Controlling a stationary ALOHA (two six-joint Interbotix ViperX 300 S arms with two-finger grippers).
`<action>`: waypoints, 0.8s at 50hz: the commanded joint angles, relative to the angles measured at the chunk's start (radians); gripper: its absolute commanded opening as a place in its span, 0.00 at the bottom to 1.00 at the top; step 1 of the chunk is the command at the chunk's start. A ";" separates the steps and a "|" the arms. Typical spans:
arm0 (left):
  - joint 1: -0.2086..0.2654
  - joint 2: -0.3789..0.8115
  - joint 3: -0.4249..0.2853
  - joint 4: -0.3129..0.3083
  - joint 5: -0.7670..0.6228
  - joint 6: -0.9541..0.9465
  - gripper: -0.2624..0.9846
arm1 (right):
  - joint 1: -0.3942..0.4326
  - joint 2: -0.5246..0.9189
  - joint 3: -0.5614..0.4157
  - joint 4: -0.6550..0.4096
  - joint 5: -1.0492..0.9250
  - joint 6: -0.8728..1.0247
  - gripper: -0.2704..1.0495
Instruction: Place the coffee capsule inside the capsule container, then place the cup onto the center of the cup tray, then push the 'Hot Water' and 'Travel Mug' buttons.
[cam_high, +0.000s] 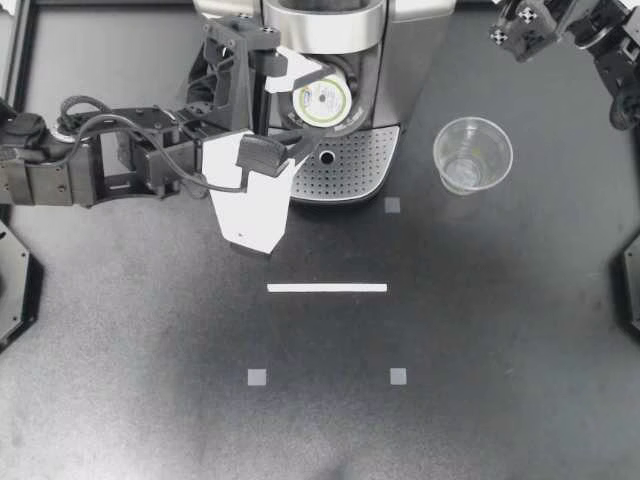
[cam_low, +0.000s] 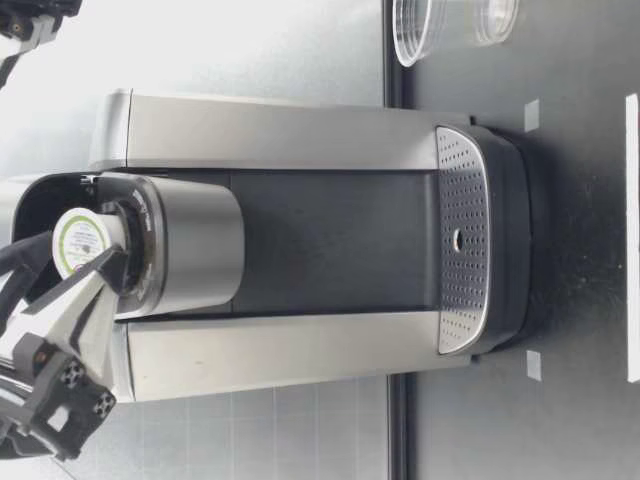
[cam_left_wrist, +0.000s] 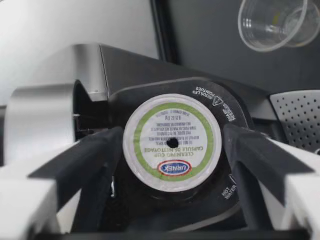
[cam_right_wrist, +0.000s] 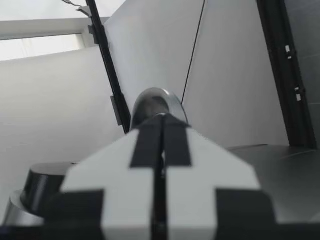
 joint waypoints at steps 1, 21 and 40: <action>0.002 -0.044 -0.026 0.011 -0.006 -0.002 0.83 | 0.003 -0.014 -0.011 -0.002 -0.009 0.002 0.26; -0.081 -0.103 0.035 0.009 -0.015 -0.067 0.83 | 0.006 -0.015 -0.015 0.000 -0.002 0.005 0.26; -0.117 -0.310 0.339 0.011 -0.301 -0.529 0.83 | -0.026 -0.028 -0.210 0.011 0.445 0.006 0.26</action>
